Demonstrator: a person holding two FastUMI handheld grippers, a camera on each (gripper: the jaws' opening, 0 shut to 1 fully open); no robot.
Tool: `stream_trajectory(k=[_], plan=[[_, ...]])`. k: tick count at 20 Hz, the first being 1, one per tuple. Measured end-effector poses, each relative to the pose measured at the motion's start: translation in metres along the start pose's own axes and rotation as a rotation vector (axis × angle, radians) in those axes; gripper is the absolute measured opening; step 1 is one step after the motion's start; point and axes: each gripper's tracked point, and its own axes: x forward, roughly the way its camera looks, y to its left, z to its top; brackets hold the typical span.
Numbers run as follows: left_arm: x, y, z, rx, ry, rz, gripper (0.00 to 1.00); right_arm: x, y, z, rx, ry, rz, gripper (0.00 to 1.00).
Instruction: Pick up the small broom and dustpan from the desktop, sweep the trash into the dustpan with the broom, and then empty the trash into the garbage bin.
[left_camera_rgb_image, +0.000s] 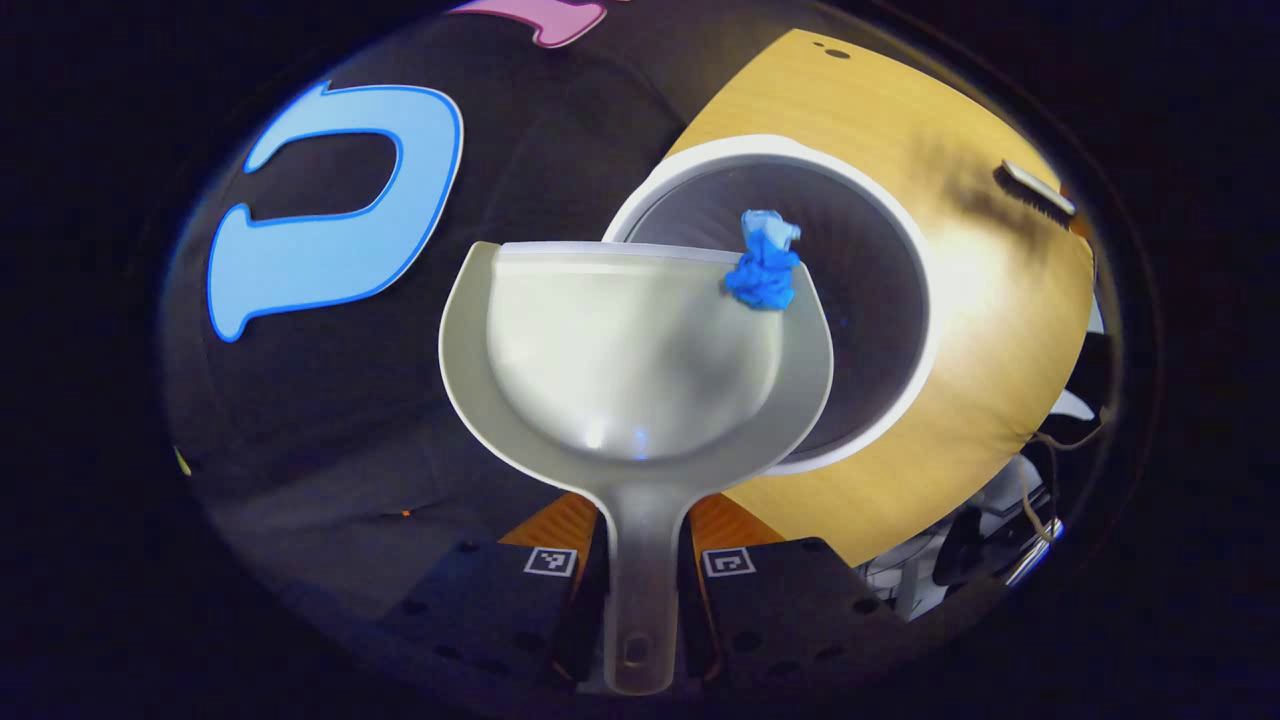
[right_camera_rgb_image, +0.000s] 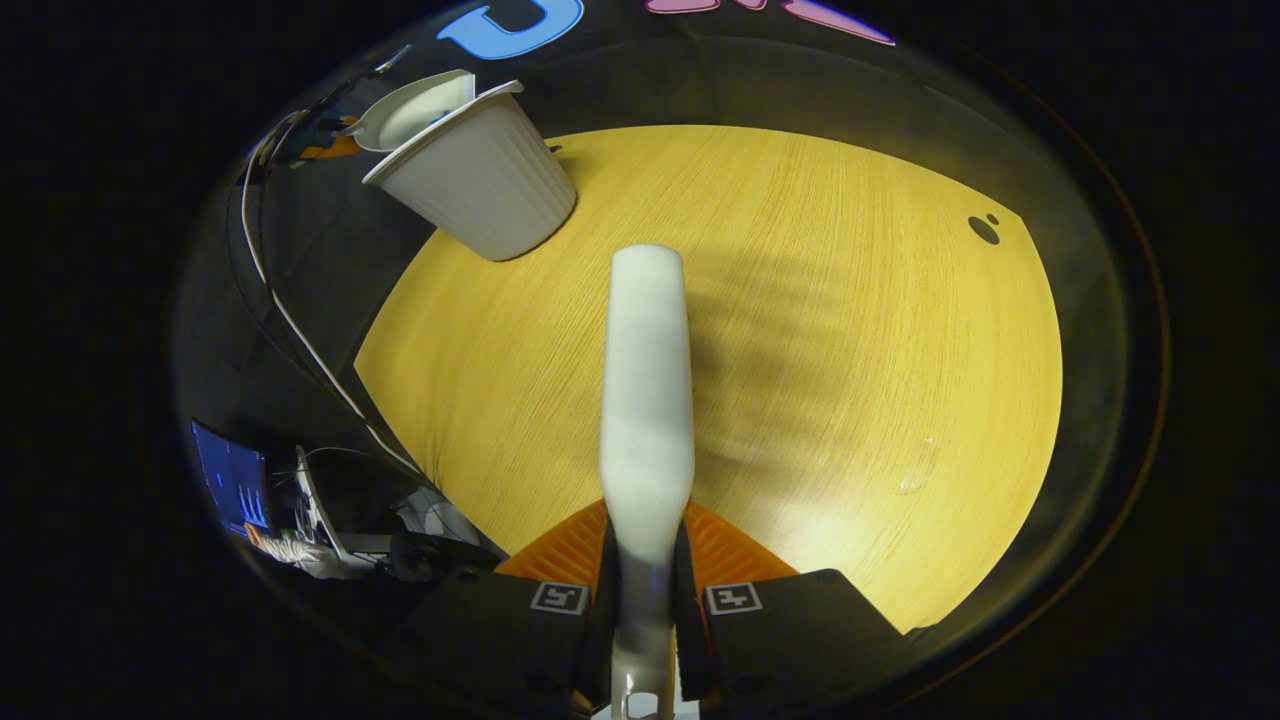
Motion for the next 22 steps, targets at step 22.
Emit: stream_trajectory(k=[22], plan=[[0.031, -0.054, 0.049, -0.667, -0.760, -0.324, 0.29, -0.003, -0.006, 0.002, 0.072, -0.088, -0.183, 0.28]])
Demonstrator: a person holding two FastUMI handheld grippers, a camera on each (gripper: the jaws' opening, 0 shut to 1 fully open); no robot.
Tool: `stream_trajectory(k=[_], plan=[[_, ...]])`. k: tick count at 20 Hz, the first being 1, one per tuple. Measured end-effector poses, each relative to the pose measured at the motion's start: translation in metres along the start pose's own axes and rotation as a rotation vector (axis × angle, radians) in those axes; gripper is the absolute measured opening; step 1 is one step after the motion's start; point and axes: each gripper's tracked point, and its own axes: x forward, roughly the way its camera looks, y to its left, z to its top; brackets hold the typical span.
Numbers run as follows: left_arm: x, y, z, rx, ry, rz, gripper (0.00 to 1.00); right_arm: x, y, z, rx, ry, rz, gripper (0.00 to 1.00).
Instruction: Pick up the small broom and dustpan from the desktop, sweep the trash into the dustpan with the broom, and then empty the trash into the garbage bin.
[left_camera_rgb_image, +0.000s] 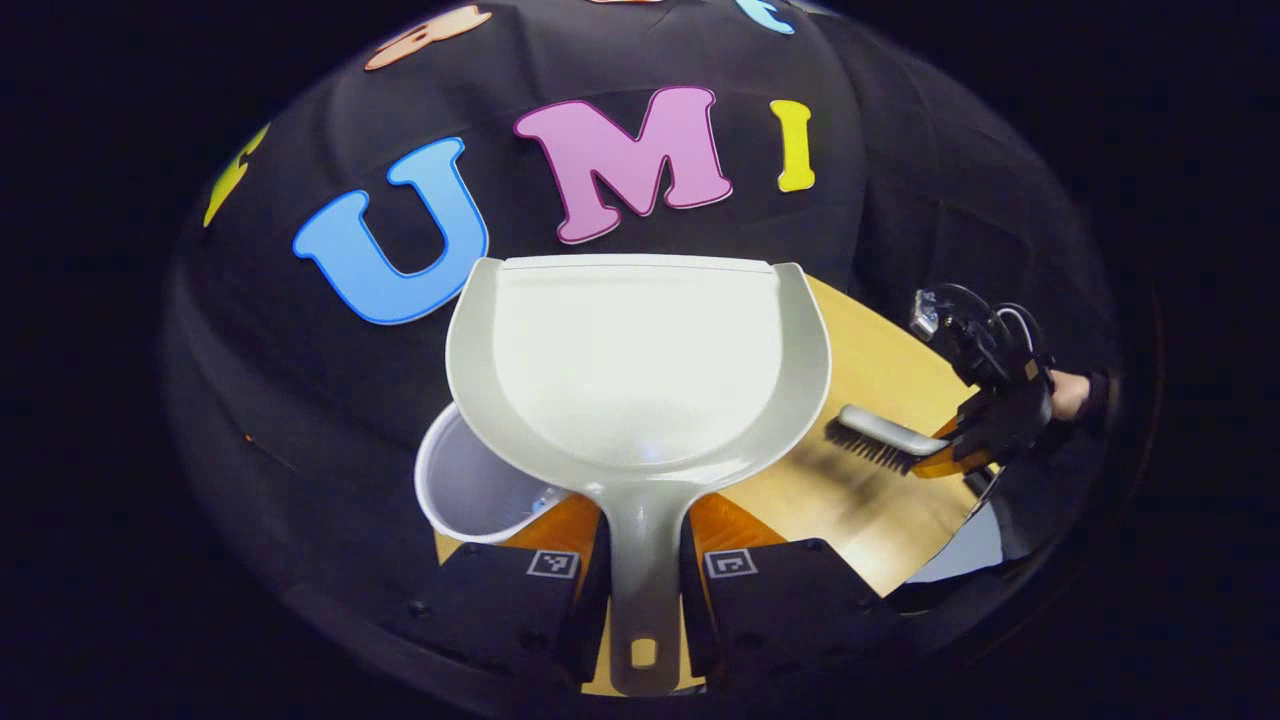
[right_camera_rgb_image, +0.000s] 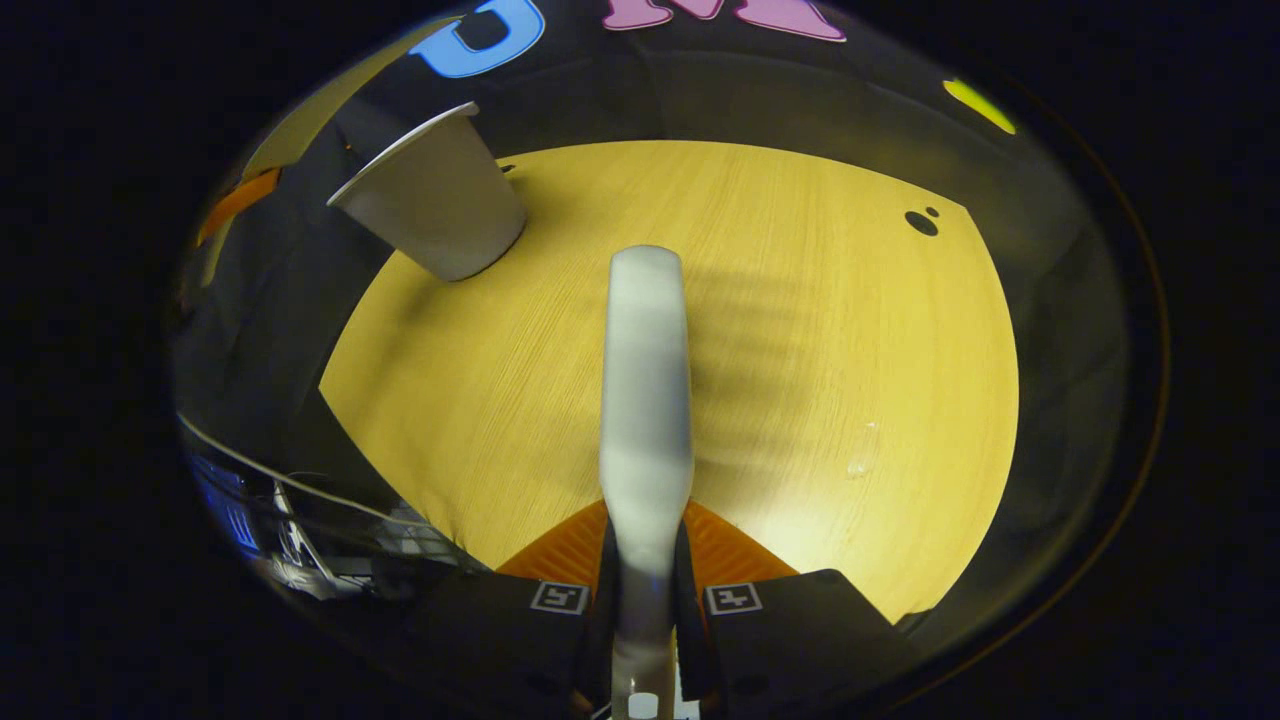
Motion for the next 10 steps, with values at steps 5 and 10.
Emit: stream_trajectory(k=[5, 10], plan=[[0.008, -0.024, -0.036, -0.138, 0.067, -0.077, 0.29, 0.015, 0.001, -0.014, 0.058, 0.009, -0.047, 0.28], [0.014, -0.038, -0.074, -0.233, 0.179, -0.041, 0.30, 0.043, 0.002, -0.036, 0.098, 0.052, -0.099, 0.24]])
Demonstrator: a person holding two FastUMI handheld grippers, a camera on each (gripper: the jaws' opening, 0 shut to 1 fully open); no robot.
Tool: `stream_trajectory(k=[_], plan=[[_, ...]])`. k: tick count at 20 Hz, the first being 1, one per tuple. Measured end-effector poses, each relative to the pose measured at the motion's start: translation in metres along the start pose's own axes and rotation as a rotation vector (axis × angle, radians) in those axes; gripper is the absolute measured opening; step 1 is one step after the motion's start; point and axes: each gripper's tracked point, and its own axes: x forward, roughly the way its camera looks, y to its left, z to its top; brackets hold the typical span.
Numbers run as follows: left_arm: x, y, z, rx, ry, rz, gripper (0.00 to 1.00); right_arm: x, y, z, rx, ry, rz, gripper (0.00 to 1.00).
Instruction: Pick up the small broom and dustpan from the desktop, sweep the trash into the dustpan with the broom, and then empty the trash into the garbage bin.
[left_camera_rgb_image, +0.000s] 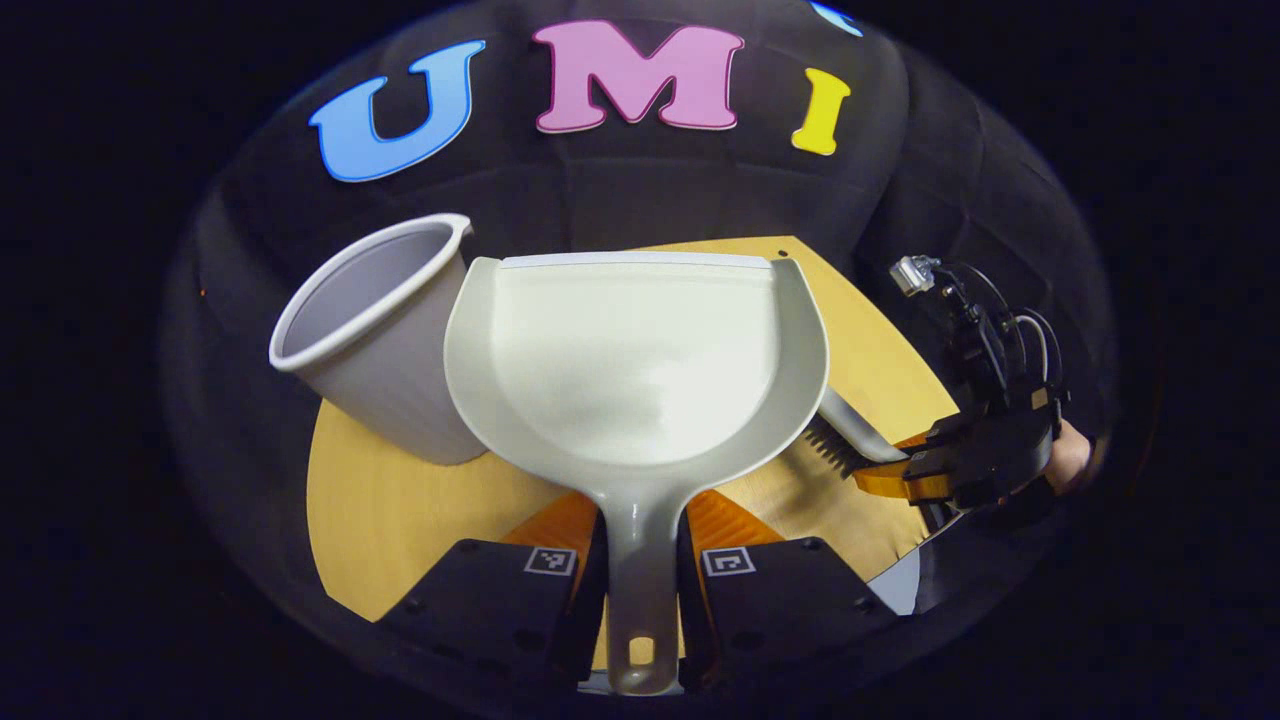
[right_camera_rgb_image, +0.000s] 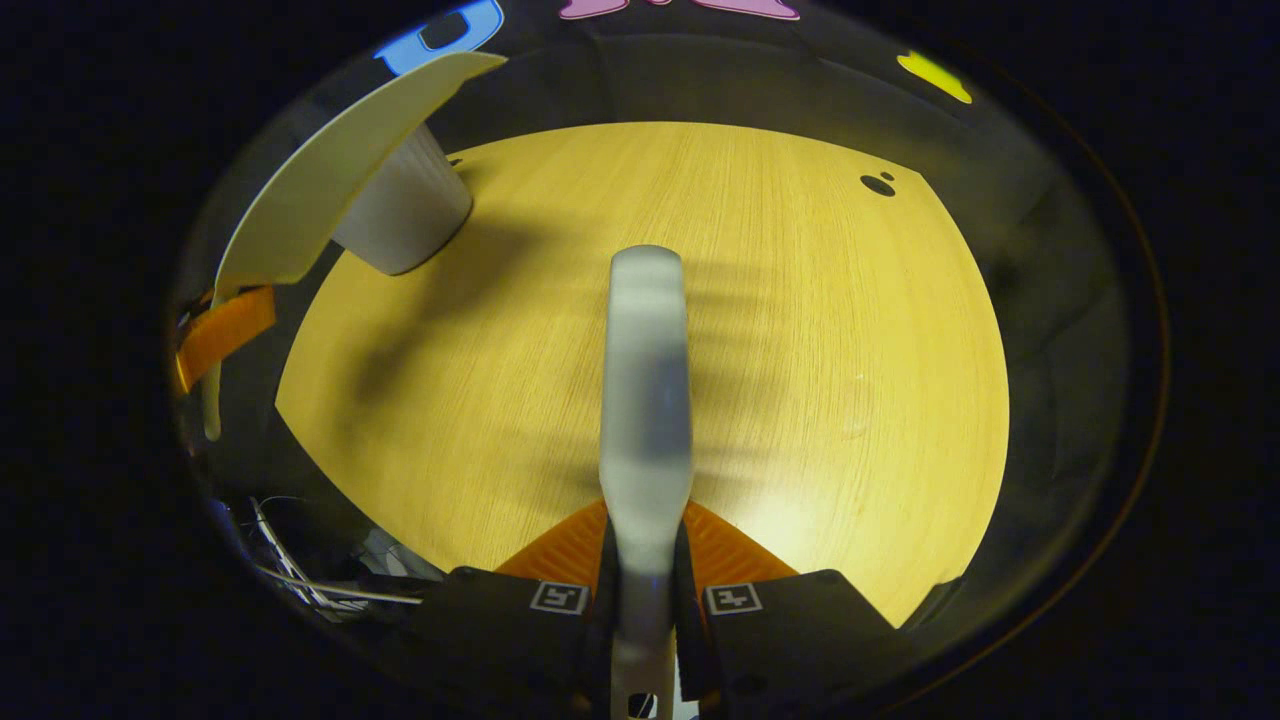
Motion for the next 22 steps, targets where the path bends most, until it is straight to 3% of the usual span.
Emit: stream_trajectory(k=[1, 2, 3, 4, 10, 18, 22], plan=[[0.006, -0.004, -0.009, -0.021, 0.032, 0.004, 0.30, 0.007, 0.001, -0.003, 0.014, 0.009, -0.005, 0.32], [0.010, -0.004, -0.020, -0.033, 0.071, 0.018, 0.29, 0.012, 0.002, -0.005, 0.024, 0.018, -0.013, 0.24], [0.015, -0.004, -0.030, -0.043, 0.101, 0.031, 0.30, 0.018, 0.003, -0.005, 0.032, 0.019, -0.026, 0.28], [0.018, -0.004, -0.039, -0.058, 0.127, 0.037, 0.31, 0.023, 0.005, -0.003, 0.037, 0.024, -0.038, 0.24], [0.017, -0.010, -0.052, -0.169, 0.273, 0.034, 0.30, 0.060, 0.030, 0.005, 0.066, 0.062, -0.039, 0.28], [0.016, -0.008, -0.060, -0.185, 0.328, 0.080, 0.29, 0.074, 0.046, 0.003, 0.109, 0.106, -0.027, 0.25], [0.017, -0.011, -0.058, -0.185, 0.341, 0.069, 0.31, 0.074, 0.041, 0.001, 0.128, 0.124, -0.069, 0.28]])
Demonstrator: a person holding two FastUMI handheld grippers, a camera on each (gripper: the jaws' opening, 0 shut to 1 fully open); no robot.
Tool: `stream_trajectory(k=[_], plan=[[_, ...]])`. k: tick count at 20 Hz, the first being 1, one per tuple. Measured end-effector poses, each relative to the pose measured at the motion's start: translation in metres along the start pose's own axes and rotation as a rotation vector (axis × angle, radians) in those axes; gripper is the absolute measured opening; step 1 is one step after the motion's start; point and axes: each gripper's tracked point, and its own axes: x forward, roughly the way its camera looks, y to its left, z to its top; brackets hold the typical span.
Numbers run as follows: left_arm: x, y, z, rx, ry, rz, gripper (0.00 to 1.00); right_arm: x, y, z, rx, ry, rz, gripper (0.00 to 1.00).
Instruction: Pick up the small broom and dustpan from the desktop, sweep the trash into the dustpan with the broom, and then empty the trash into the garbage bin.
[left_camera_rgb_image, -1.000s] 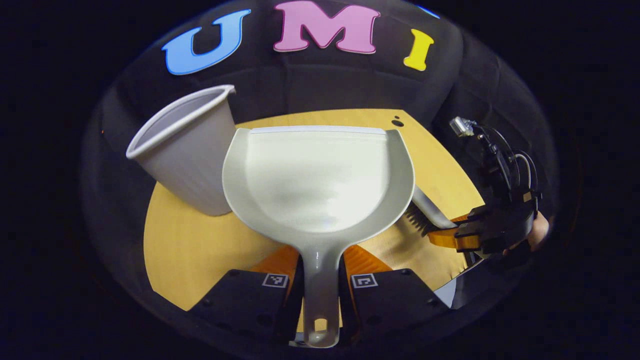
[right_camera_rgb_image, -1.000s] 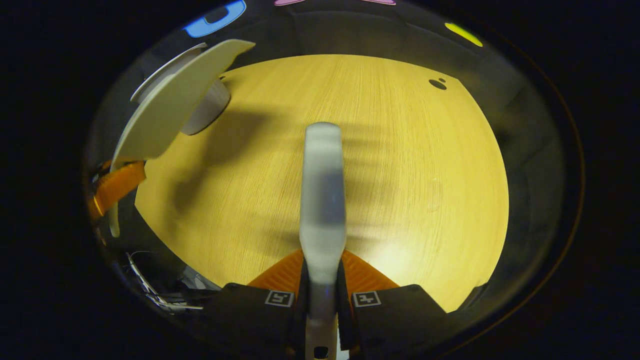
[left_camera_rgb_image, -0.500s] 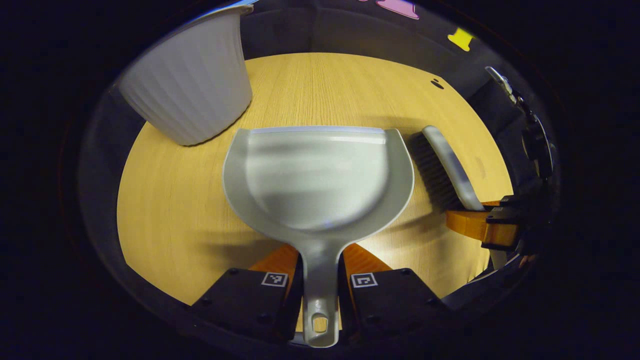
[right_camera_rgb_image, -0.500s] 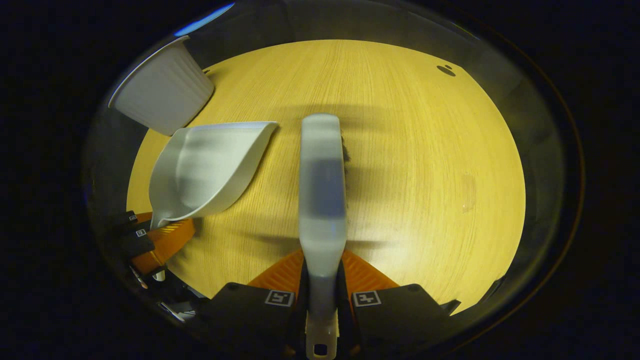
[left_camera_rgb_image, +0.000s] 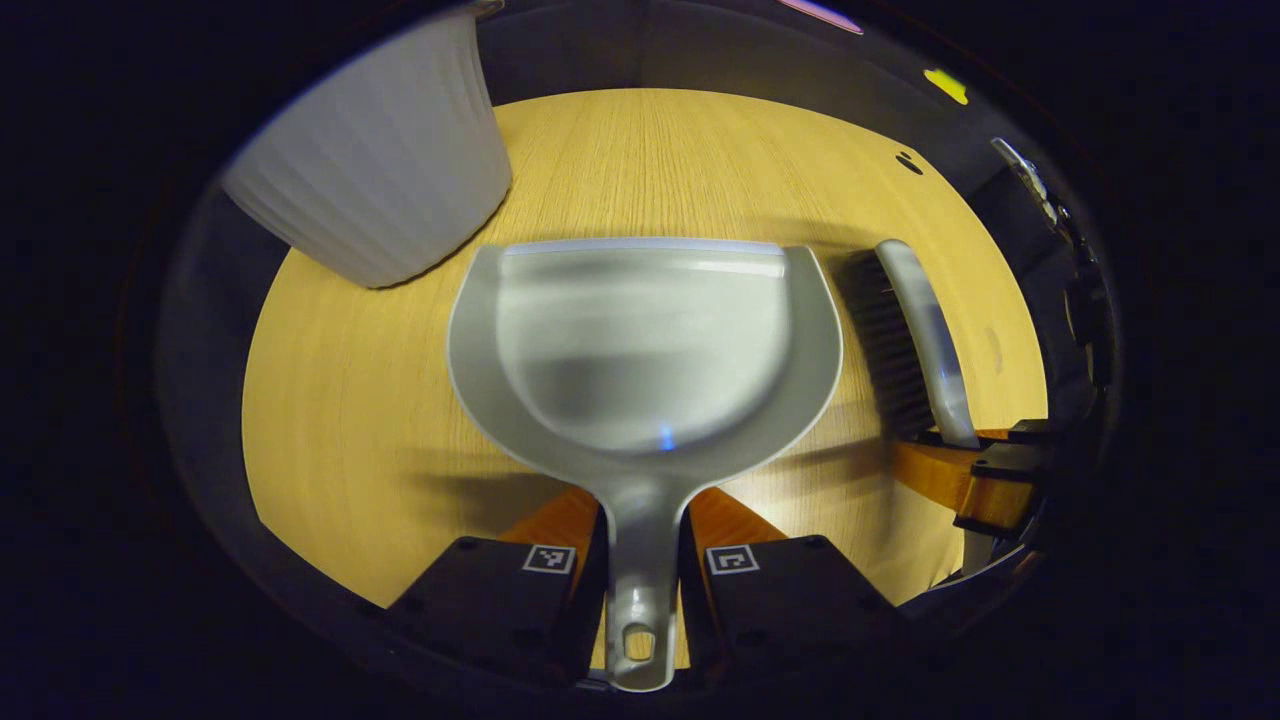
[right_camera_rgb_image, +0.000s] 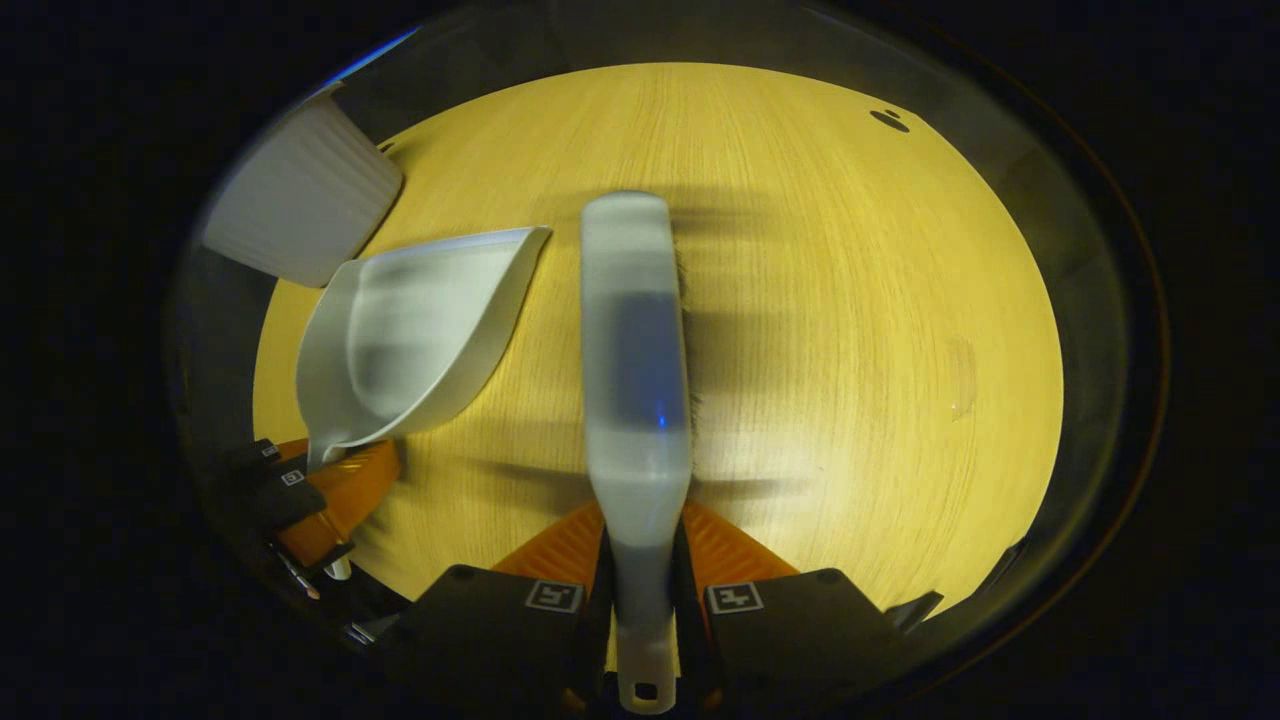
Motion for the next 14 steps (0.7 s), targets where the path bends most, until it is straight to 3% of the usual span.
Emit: stream_trajectory(k=[1, 3, 4, 6, 7, 10, 14], plan=[[0.000, -0.006, 0.001, 0.011, 0.001, -0.014, 0.35, -0.001, -0.002, 0.001, -0.012, -0.002, -0.007, 0.33], [-0.004, -0.009, 0.001, 0.028, 0.000, -0.024, 0.64, -0.005, -0.006, 0.007, -0.042, -0.021, -0.030, 0.42], [-0.006, -0.010, 0.001, 0.033, 0.000, -0.022, 0.68, -0.007, -0.008, 0.006, -0.057, -0.027, -0.036, 0.46], [-0.012, -0.011, -0.001, 0.035, -0.007, -0.017, 0.78, -0.018, -0.007, 0.005, -0.079, -0.039, -0.035, 0.72], [-0.016, -0.010, 0.001, 0.033, -0.022, -0.015, 0.83, -0.024, -0.006, 0.006, -0.086, -0.052, -0.033, 0.73], [-0.032, -0.012, 0.004, 0.035, -0.069, -0.025, 0.83, -0.044, -0.006, 0.013, -0.098, -0.107, -0.035, 0.84], [-0.070, -0.010, 0.010, 0.046, -0.166, -0.020, 0.83, -0.081, 0.000, 0.019, -0.096, -0.190, -0.011, 0.86]])
